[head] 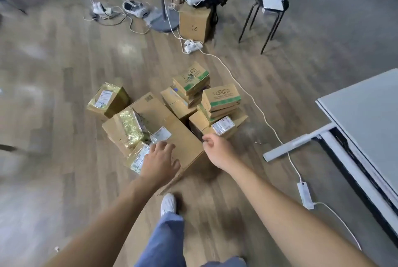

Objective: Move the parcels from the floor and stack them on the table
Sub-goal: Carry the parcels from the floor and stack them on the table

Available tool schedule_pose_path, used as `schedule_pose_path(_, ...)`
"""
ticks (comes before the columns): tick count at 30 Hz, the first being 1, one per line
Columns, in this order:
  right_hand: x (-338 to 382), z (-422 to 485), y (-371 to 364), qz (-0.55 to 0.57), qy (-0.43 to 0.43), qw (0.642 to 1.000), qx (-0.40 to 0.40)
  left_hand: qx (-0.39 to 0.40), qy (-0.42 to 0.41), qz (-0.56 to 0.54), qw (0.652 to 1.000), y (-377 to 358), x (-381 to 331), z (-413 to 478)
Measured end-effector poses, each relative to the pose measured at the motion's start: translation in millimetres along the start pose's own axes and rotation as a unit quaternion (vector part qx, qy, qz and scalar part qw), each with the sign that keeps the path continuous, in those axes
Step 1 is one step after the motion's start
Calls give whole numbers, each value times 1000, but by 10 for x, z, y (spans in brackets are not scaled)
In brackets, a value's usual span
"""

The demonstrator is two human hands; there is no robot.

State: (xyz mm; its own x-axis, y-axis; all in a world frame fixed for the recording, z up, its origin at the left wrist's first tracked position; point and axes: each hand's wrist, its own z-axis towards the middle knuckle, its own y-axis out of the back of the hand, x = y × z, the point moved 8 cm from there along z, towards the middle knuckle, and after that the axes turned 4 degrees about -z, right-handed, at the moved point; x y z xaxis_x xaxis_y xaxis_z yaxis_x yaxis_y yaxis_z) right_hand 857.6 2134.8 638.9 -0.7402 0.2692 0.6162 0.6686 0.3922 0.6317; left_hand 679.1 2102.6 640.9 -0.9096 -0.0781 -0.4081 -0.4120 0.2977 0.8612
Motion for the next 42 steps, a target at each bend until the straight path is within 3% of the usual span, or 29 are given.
schedule_pose_path(8, 542, 894, -1067, -96, 8, 991, 96, 48, 112, -52, 991, -164, 1415, 397)
schedule_pose_path(15, 506, 1762, -2035, -145, 28, 976, 162, 73, 254, -136, 955, -756, 2446, 710)
schedule_pose_path(24, -260, 2748, -3255, -208, 26, 955, 210, 35, 437, -340, 832, -1938, 3467, 1031)
schedule_pose_path(28, -420, 2786, -3565, -129, 4, 952, 278, -4, 474, -500, 725, -2287, 3484, 1046)
schedule_pose_path(30, -393, 2709, -3506, -81, -13, 957, 278, -18, 480, -533, 696, -2300, 3402, 1034)
schedule_pose_path(35, -226, 2352, -2666, -14, -37, 974, 225, -15, 452, -586, 673, -1841, 2859, 939)
schedule_pose_path(42, 151, 1604, -792, -9, -54, 991, 124, 45, 293, -570, 766, -738, 1475, 1204)
